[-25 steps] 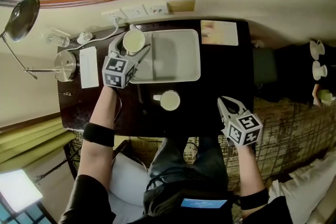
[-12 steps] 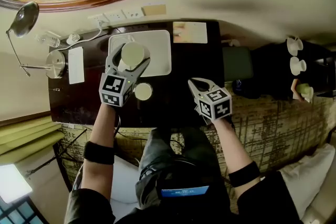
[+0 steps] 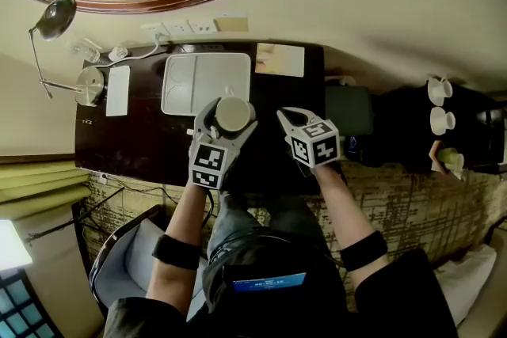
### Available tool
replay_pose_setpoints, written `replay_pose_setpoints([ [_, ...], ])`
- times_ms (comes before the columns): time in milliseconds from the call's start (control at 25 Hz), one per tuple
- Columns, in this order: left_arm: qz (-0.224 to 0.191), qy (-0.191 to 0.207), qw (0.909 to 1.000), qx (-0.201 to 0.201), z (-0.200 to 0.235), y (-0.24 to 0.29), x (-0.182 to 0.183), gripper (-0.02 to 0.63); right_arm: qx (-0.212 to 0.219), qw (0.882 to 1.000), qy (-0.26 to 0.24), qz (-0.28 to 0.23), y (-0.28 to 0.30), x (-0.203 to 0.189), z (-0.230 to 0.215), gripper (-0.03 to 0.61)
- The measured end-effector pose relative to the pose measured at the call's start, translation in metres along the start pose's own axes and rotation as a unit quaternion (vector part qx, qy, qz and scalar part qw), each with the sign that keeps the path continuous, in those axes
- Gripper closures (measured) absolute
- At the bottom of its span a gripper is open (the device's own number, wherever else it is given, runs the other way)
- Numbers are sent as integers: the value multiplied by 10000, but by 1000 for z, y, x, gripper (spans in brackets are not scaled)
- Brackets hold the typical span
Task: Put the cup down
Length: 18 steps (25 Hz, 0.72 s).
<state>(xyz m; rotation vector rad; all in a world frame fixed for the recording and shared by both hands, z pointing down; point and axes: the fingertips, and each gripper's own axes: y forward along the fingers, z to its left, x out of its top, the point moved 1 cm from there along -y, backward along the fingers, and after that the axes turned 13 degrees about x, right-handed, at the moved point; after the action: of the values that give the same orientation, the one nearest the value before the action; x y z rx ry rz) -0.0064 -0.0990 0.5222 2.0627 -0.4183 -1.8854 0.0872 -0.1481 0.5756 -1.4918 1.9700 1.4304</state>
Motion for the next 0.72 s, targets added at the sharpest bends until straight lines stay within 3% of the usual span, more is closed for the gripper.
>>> replay_pose_setpoints([
  [320,456,-6,9984,339,-53,11,-64,192,148,9998,-133,69,-6,14,-12,575],
  [720,778,-184,9947,646,-72,32,-122,190,257,9988,-264,315,-8,3,-16,575],
])
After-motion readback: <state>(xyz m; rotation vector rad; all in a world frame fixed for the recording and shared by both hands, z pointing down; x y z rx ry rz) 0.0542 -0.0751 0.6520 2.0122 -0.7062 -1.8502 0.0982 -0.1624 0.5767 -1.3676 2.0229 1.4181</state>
